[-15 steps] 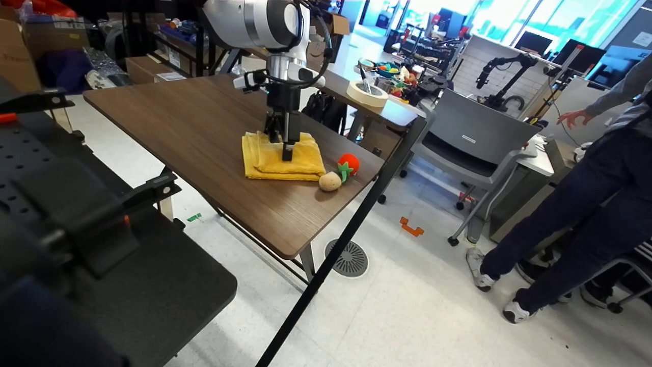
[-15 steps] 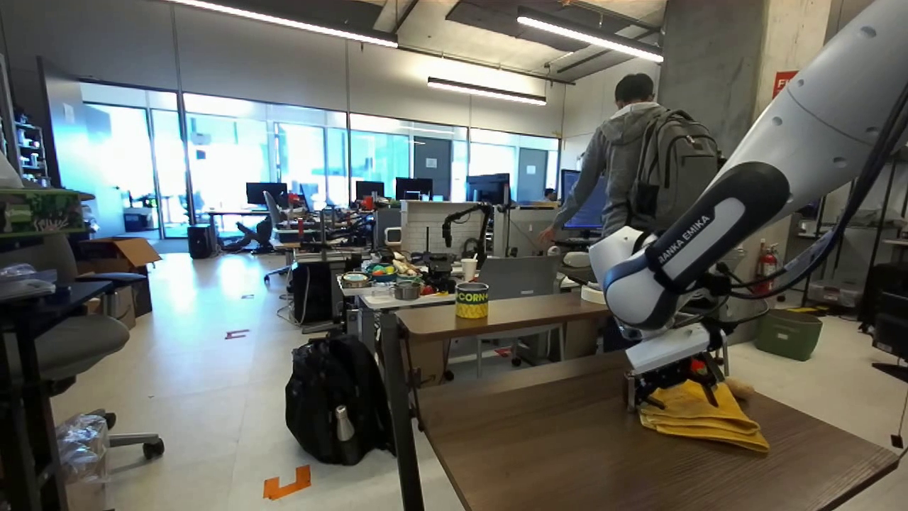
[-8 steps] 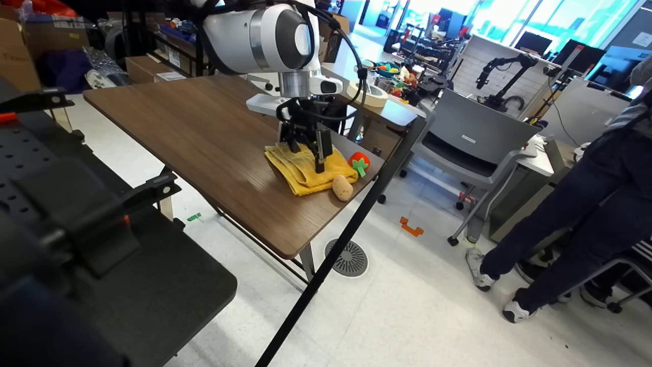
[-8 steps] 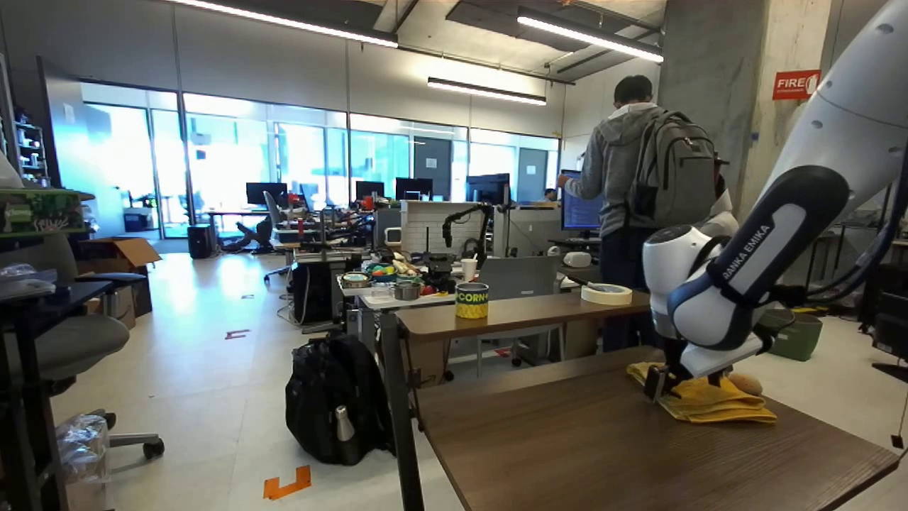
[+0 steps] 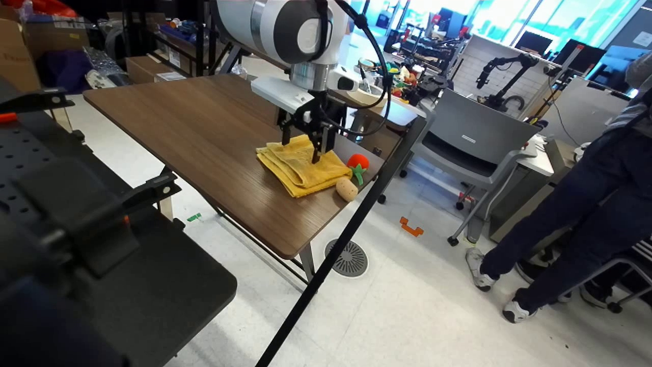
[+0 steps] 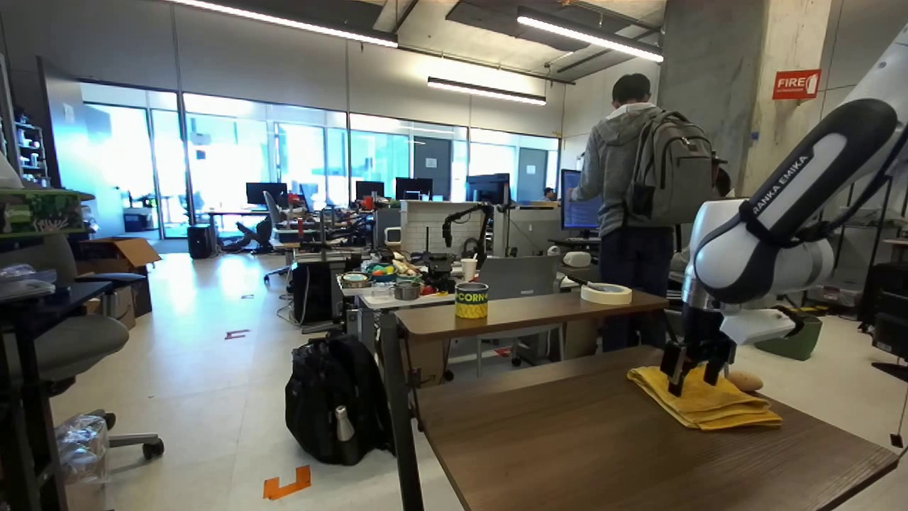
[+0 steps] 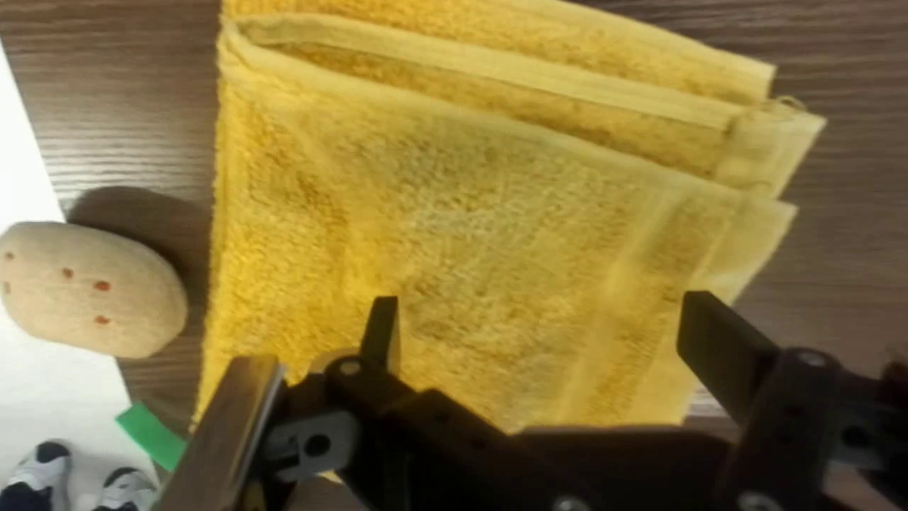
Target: Wipe the table with the towel
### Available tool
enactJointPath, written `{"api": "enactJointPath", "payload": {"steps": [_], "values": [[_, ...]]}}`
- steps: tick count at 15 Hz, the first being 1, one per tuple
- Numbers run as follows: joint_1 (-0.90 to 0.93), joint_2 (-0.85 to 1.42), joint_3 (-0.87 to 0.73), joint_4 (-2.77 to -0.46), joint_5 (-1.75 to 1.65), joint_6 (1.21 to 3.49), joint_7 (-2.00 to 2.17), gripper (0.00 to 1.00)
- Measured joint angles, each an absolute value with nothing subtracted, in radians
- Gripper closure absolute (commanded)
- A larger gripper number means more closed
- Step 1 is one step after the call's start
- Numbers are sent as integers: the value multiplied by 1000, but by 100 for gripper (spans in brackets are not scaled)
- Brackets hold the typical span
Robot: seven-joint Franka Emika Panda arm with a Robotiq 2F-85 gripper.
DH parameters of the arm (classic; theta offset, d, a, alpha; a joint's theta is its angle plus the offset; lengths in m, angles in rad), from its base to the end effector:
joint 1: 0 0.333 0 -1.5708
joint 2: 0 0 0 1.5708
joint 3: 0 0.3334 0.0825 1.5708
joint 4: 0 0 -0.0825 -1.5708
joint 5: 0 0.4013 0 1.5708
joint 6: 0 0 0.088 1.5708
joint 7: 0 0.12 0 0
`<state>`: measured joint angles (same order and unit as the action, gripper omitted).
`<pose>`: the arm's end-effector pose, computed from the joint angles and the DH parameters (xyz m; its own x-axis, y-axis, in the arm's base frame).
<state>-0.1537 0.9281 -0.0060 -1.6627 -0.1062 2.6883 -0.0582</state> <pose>0.6874 -0.1075 0.0571 0.9959 -0.0026 0.0906 -0.0086 -0.9978 0.0656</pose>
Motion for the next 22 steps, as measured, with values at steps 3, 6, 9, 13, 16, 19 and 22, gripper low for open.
{"api": "enactJointPath", "payload": {"steps": [3,6,9,13,16,19,22], "values": [[-235,909,121,-1650,-41,2619,-221,0],[-260,906,169,-1633,-17,2581,-278,0],[-258,906,167,-1633,-15,2580,-283,0],[-247,925,127,-1629,-15,2588,-279,0],[-249,990,112,-1589,-14,2623,-280,0],[-258,1074,137,-1518,-8,2615,-308,0],[-272,1107,181,-1441,-7,2498,-377,0]]}}
